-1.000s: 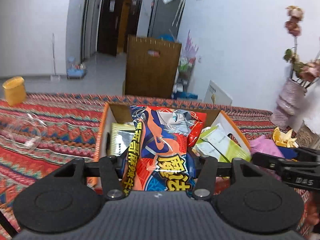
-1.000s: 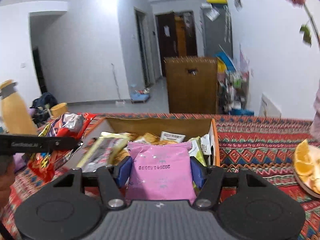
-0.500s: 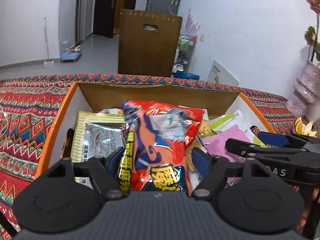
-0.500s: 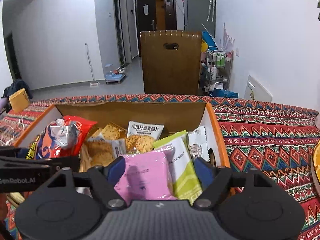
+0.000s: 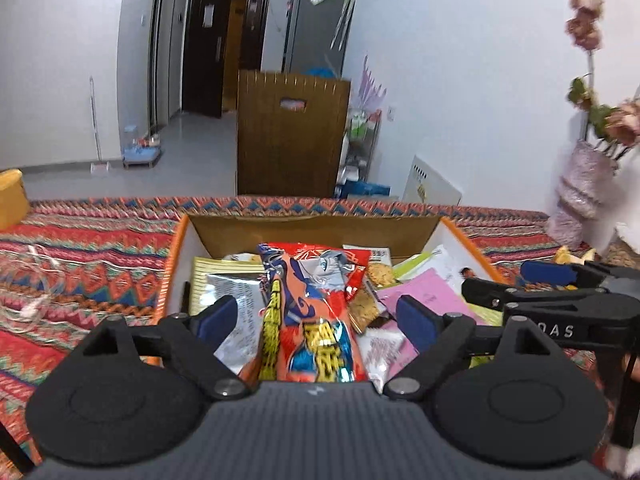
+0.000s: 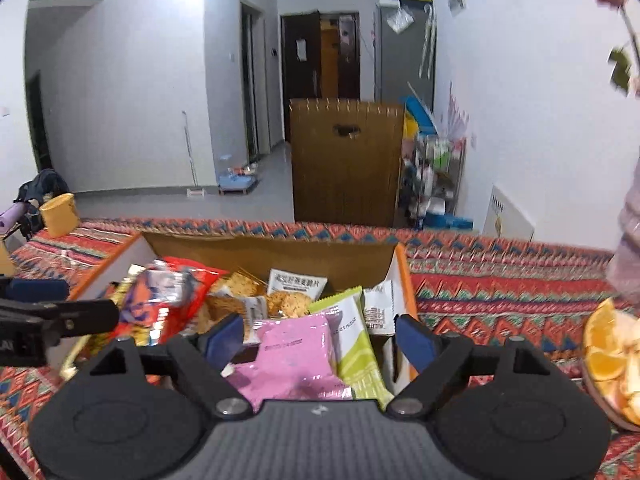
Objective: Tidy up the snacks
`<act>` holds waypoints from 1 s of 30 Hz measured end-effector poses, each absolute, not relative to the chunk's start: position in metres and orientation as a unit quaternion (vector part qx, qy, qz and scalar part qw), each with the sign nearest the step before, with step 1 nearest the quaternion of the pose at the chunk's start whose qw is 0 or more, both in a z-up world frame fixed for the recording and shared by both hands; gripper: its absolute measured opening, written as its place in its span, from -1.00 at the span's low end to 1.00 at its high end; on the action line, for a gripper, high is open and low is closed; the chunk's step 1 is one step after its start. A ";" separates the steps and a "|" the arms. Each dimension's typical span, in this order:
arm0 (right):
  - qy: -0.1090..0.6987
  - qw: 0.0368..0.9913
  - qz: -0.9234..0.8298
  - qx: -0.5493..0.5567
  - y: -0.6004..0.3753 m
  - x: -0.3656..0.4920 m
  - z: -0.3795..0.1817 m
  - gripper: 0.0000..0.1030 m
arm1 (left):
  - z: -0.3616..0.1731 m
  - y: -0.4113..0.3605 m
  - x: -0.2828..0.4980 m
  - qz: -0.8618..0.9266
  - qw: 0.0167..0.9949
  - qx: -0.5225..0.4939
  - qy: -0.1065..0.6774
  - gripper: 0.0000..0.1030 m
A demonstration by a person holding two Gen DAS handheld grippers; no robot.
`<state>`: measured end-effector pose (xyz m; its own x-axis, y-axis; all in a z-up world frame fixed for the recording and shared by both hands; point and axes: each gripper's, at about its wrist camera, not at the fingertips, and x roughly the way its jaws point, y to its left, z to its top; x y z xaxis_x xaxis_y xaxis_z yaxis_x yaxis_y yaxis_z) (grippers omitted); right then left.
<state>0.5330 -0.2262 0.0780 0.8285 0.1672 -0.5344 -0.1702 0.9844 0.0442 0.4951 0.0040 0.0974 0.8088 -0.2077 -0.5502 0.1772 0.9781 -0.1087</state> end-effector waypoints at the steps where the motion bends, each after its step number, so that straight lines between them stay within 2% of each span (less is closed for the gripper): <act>1: 0.273 0.958 0.090 -0.005 -0.227 0.523 0.084 0.67 | 0.103 0.005 0.483 -0.101 0.953 -0.026 0.285 0.74; 4: 0.254 0.962 0.098 -0.007 -0.230 0.483 0.099 0.70 | 0.119 0.011 0.439 -0.103 0.959 -0.025 0.263 0.85; 9: 0.231 0.967 0.111 -0.005 -0.236 0.409 0.109 0.78 | 0.128 0.022 0.358 -0.099 0.969 -0.030 0.225 0.85; 11: 0.219 0.969 0.111 -0.003 -0.240 0.377 0.108 0.88 | 0.125 0.023 0.325 -0.097 0.972 -0.019 0.212 0.86; 19: 0.193 0.975 0.111 0.017 -0.255 0.247 0.093 0.95 | 0.105 0.046 0.201 -0.058 0.979 -0.042 0.191 0.94; 25: 0.187 0.979 0.083 0.013 -0.260 0.156 0.064 1.00 | 0.073 0.057 0.125 -0.036 0.974 -0.071 0.214 0.94; 30: 0.190 0.979 0.077 -0.011 -0.259 0.095 0.039 1.00 | 0.047 0.052 0.072 -0.019 0.979 -0.031 0.199 1.00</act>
<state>0.0953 -0.2593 0.0390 0.9163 0.1461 -0.3728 -0.1542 0.9880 0.0082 0.0722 0.0517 0.0469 0.9197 -0.0496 -0.3895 0.0248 0.9973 -0.0686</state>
